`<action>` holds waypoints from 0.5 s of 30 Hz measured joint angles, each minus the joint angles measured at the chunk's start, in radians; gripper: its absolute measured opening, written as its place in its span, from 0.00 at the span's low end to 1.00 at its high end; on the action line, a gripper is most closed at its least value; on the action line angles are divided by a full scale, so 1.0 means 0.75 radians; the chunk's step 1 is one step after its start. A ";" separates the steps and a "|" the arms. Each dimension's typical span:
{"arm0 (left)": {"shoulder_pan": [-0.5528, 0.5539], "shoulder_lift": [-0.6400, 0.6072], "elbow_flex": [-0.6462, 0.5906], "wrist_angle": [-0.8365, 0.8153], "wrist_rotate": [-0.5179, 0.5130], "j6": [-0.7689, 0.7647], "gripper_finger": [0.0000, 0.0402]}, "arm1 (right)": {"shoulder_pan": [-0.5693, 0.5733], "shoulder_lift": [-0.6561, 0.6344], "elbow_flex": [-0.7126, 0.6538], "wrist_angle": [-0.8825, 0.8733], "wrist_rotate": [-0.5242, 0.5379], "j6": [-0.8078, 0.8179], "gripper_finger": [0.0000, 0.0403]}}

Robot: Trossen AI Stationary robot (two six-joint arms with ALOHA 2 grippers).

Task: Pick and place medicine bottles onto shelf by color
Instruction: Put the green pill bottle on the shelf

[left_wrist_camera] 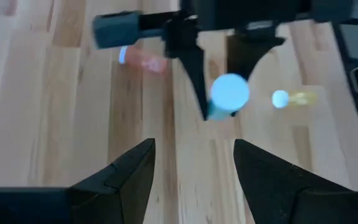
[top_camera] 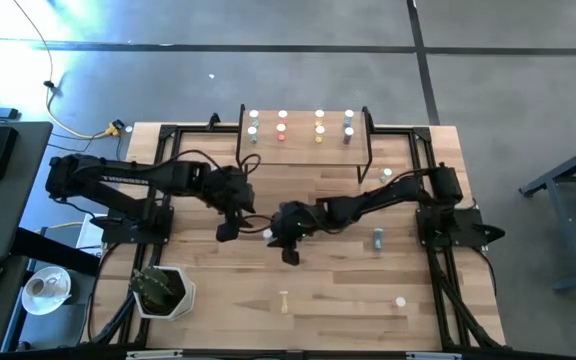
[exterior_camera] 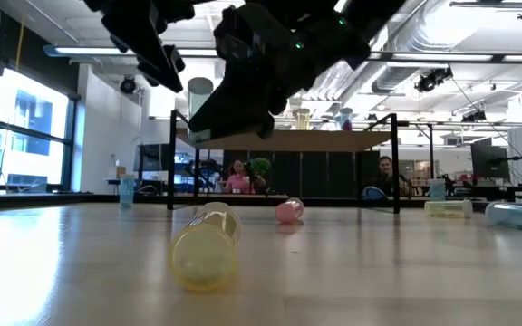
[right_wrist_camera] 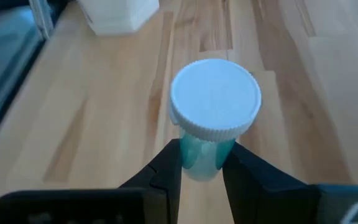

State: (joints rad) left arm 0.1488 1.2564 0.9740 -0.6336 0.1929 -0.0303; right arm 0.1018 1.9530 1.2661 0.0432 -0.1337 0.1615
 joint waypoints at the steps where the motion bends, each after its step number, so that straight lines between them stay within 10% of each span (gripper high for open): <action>1: 0.010 0.000 0.009 -0.004 0.015 0.011 0.52 | -0.006 0.000 0.025 -0.050 0.000 -0.031 0.20; 15: 0.046 0.000 0.059 -0.013 0.020 0.013 0.52 | -0.123 0.002 0.186 -0.213 0.000 -0.102 0.20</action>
State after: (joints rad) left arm 0.1829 1.2564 1.0180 -0.6433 0.2076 -0.0207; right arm 0.0099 1.9541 1.4055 -0.1165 -0.1337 0.0853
